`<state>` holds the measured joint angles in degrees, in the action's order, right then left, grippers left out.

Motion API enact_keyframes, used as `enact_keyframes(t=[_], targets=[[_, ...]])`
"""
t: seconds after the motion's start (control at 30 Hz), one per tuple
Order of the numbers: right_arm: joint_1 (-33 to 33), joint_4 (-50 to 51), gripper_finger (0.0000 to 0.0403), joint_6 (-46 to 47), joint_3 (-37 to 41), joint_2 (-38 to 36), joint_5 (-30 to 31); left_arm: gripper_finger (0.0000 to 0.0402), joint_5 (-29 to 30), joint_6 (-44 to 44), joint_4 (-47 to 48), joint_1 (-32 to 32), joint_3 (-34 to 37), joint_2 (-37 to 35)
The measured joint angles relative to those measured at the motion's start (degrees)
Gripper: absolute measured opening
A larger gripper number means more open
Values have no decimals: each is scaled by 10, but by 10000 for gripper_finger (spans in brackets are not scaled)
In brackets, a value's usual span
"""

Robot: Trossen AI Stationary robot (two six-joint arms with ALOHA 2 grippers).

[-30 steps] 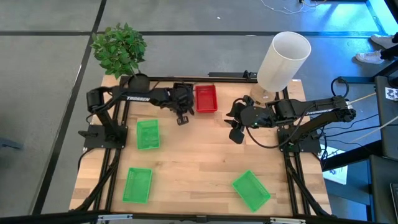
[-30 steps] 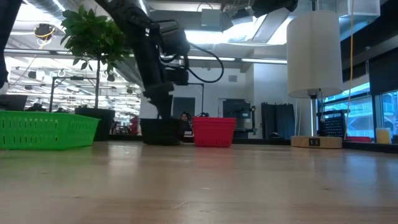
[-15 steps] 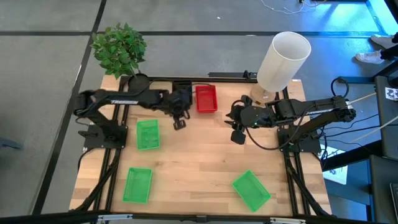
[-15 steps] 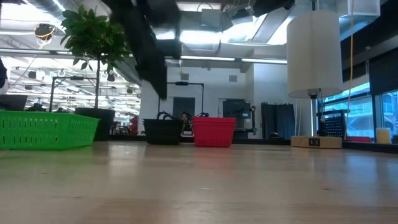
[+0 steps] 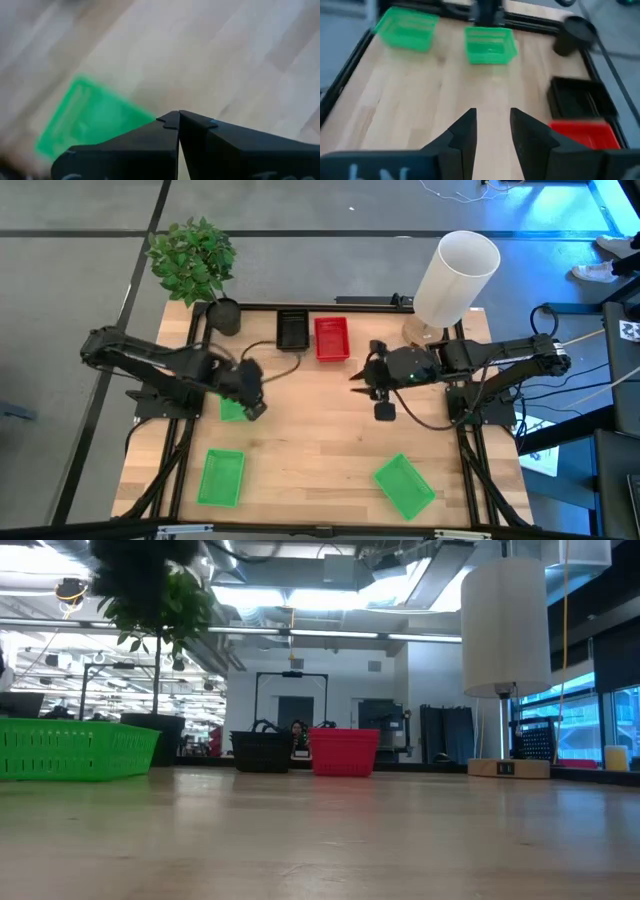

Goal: Stack baskets by color
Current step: Adjust the top left green bin

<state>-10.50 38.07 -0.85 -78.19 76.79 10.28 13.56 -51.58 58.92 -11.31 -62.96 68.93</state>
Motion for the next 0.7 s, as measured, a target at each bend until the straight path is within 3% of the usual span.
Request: enact_keyframes(t=[0.27, 0.43, 0.7], targets=[[-10, -96, 118, -91, 0, 69, -9, 0, -34, -345, 151, -131, 0, -25], [-11, -183, 109, -155, 0, 123, -9, 0, -29, -422, 185, -188, 0, -25], [-5, -298, 74, -155, 0, 178, -9, 0, -18, -568, 283, -254, 10, -25]])
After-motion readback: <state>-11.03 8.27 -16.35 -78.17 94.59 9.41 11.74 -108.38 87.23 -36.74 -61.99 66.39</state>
